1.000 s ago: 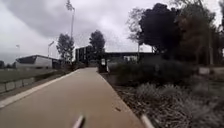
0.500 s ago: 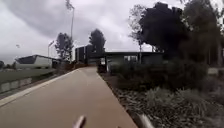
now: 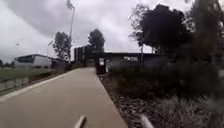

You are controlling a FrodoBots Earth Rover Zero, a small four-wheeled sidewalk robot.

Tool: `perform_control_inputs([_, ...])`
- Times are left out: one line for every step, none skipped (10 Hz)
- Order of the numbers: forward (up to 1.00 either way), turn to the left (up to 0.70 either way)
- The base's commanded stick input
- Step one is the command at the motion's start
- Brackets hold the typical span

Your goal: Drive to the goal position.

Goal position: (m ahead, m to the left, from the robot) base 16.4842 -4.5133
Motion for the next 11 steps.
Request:
perform_control_inputs([1.00, 0.00])
perform_control_inputs([1.00, 0.00])
perform_control_inputs([1.00, 0.00])
perform_control_inputs([1.00, 0.00])
perform_control_inputs([1.00, 0.00])
perform_control_inputs([1.00, 0.00])
perform_control_inputs([0.96, 0.18])
perform_control_inputs([0.84, 0.36])
perform_control_inputs([0.62, 0.33])
perform_control_inputs([0.60, 0.53])
perform_control_inputs([0.66, 0.44])
